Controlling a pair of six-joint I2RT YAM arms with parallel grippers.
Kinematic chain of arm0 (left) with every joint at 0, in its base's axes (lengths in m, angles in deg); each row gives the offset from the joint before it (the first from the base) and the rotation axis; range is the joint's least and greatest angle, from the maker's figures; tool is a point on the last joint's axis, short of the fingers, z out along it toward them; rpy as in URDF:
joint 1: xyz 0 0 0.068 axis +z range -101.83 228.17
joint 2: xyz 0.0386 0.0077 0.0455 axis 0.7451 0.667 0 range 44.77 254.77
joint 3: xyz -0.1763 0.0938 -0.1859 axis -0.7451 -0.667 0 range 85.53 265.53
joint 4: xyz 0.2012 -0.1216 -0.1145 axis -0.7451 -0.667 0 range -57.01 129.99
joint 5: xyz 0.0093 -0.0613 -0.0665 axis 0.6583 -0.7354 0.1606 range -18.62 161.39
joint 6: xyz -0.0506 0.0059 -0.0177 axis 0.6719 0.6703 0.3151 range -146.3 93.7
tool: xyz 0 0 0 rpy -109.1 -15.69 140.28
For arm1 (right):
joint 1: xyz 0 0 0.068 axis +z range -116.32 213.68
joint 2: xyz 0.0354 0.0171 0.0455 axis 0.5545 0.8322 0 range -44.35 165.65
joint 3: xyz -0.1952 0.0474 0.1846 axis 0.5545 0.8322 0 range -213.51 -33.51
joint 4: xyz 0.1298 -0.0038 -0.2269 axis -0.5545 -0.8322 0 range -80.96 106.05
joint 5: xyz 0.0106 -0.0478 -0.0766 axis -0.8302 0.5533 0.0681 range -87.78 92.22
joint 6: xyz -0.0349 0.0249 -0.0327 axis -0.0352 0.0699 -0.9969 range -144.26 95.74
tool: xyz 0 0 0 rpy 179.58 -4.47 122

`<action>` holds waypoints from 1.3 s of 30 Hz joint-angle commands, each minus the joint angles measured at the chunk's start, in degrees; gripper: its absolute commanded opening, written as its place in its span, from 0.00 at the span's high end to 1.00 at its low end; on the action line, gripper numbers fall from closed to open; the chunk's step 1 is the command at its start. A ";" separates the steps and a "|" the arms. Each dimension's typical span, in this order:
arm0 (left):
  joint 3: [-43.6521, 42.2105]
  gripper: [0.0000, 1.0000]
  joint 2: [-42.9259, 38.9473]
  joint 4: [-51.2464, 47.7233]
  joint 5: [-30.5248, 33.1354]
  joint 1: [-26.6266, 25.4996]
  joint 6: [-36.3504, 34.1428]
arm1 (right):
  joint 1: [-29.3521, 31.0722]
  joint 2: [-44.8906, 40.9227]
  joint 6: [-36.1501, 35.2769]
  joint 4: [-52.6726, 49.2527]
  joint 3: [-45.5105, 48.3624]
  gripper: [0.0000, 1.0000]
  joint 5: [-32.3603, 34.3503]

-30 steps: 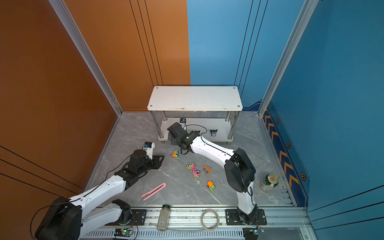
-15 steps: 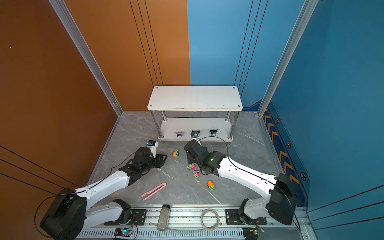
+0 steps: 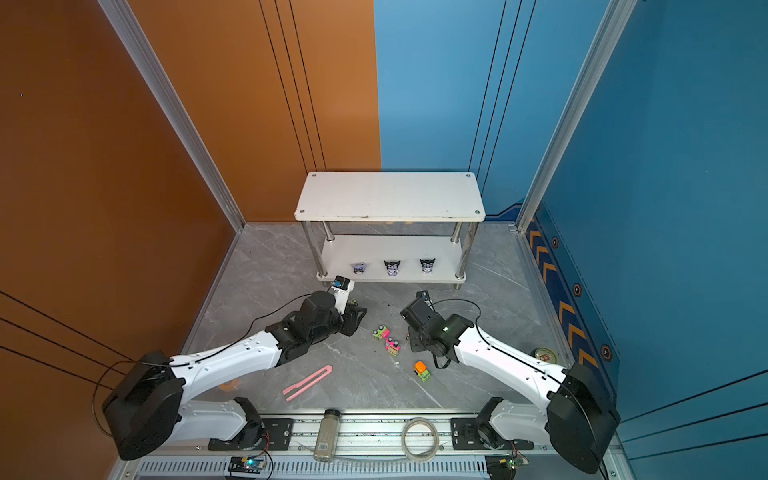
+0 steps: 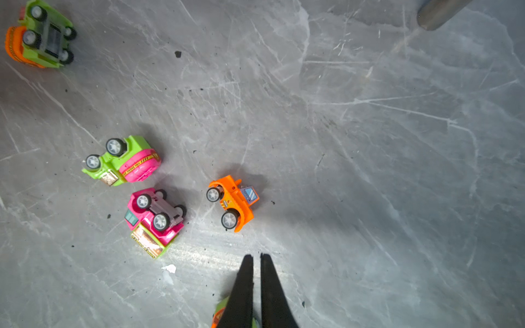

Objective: Place and organize the plastic toys onto the shelf
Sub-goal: 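Open the right gripper, release the figure and pull back toward the floor toys, then move the right gripper over the orange toy car and lower toward it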

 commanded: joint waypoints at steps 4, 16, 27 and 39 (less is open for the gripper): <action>3.43 0.57 2.97 2.15 2.60 -0.02 -1.31 | 0.18 2.36 -0.39 0.02 0.85 1.00 -1.58; 4.41 0.56 5.00 3.36 1.24 0.14 -1.22 | -0.12 10.40 -0.56 8.61 -0.16 1.00 -4.35; 4.61 0.56 5.24 3.28 -0.81 1.41 -1.24 | 3.02 14.53 1.17 10.54 0.09 1.00 -5.07; 3.23 0.57 4.58 3.86 -1.41 2.14 -1.15 | 5.81 15.99 2.95 8.37 0.54 1.00 -0.74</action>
